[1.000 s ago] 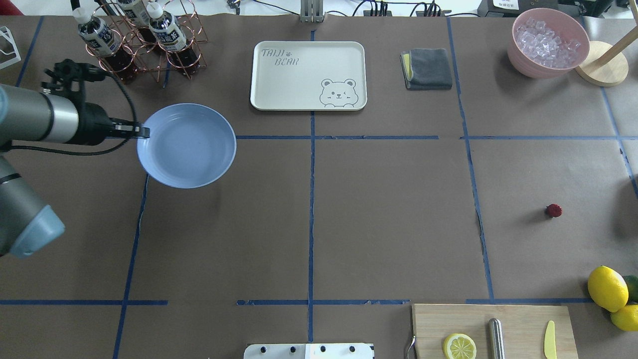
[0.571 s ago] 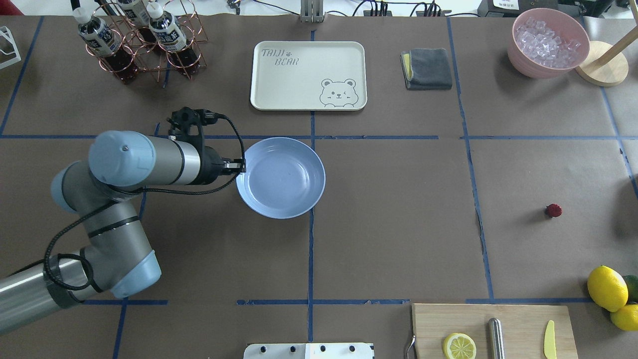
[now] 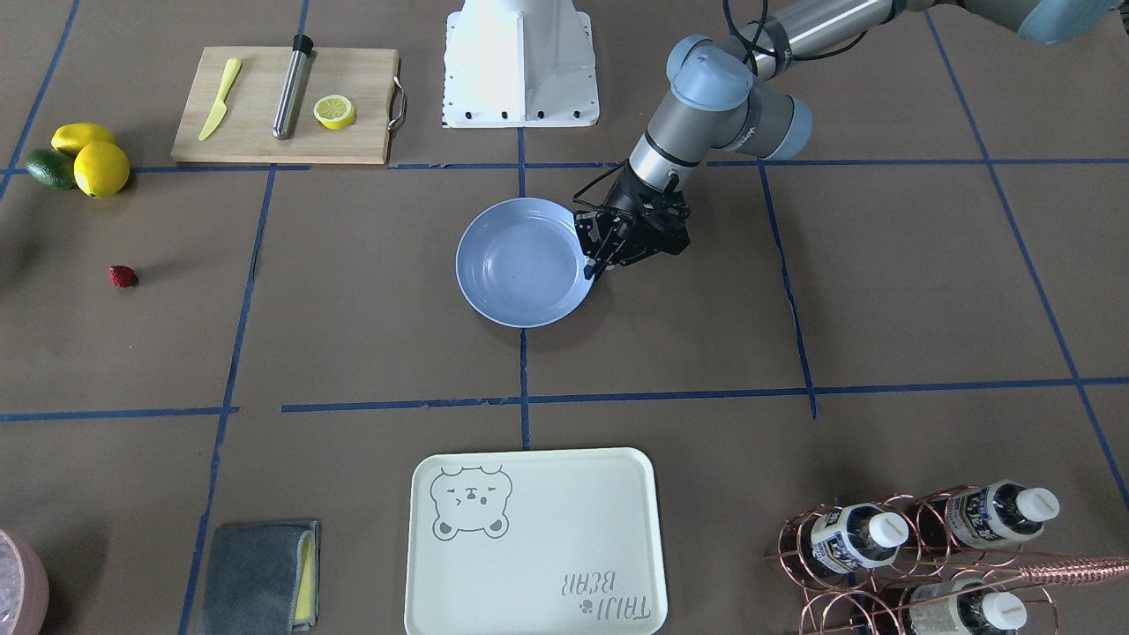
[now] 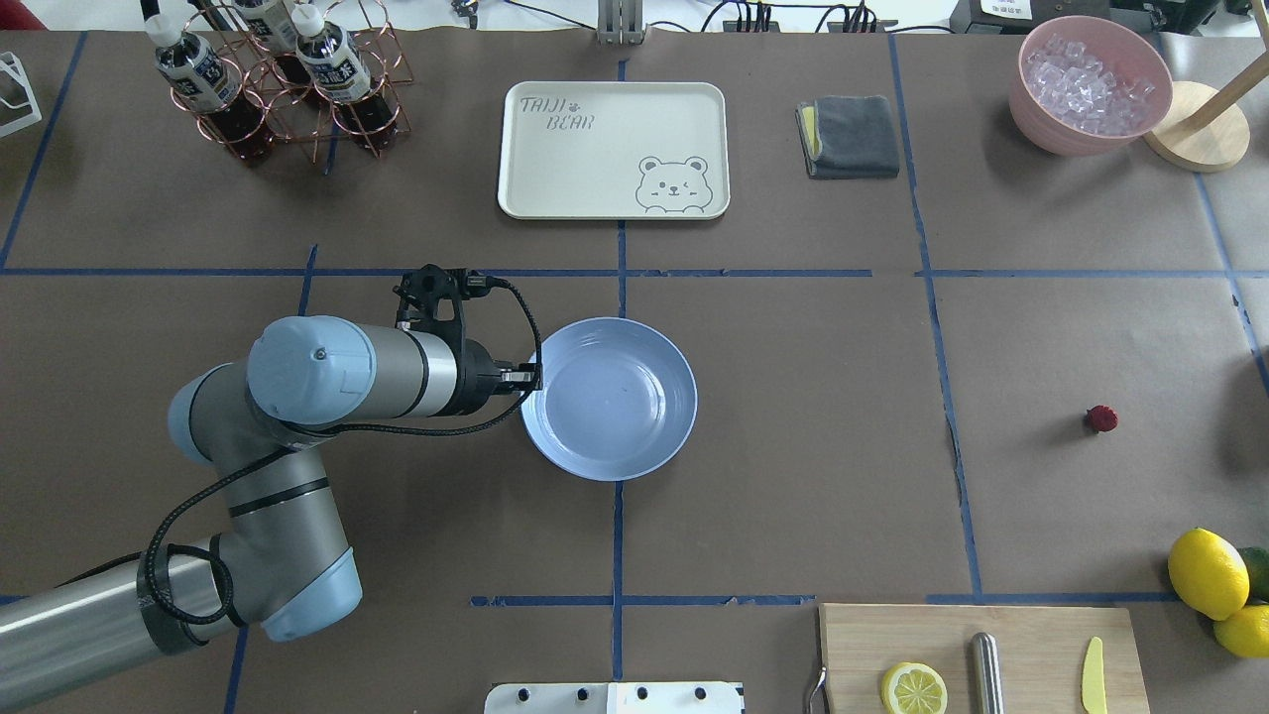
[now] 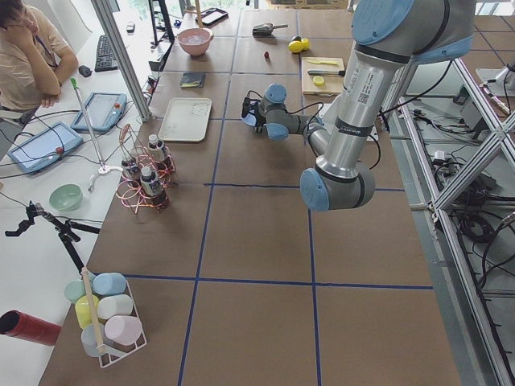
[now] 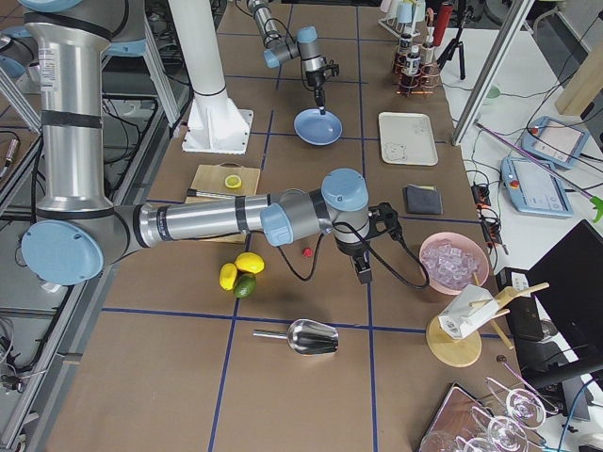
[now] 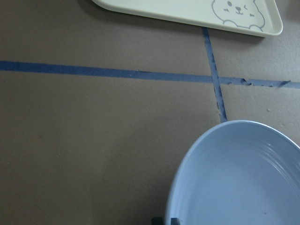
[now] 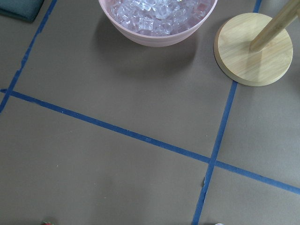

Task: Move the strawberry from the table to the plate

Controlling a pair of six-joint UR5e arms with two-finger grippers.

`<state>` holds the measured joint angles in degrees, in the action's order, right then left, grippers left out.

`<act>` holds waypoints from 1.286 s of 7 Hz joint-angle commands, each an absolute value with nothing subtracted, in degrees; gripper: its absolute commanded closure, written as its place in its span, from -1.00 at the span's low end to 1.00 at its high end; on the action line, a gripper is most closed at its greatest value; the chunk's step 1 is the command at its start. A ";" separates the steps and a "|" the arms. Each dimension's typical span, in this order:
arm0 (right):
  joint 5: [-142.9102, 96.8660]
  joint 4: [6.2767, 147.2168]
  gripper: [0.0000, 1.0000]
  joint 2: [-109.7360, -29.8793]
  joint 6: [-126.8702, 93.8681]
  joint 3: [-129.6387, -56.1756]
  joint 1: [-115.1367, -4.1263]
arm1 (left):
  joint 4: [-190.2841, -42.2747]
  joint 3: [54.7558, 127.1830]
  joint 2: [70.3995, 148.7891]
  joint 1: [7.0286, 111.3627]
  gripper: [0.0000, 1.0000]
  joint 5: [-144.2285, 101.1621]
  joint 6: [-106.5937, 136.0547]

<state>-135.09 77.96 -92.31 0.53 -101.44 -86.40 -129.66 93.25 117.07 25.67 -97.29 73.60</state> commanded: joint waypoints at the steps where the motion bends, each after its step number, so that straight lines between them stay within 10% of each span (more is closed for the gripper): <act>1: -135.09 77.96 -1.00 -92.37 0.53 -101.51 -86.40 | -129.73 92.46 117.51 24.79 0.63 -96.50 73.57; 3: -135.09 77.96 -1.00 -92.29 0.53 -101.51 -86.40 | -129.64 92.46 117.42 24.70 -0.03 -96.50 73.13; 4: -135.09 77.96 -1.00 -92.29 0.61 -101.51 -86.40 | -129.29 93.42 117.16 25.22 -0.99 -96.42 71.38; 9: -138.92 77.70 -1.00 -91.50 -4.81 -106.25 -82.63 | -110.40 103.89 101.47 63.96 -1.00 -118.78 13.53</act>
<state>-136.18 77.78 -91.58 -2.65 -105.24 -84.37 -113.41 103.48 106.43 51.57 -112.42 32.61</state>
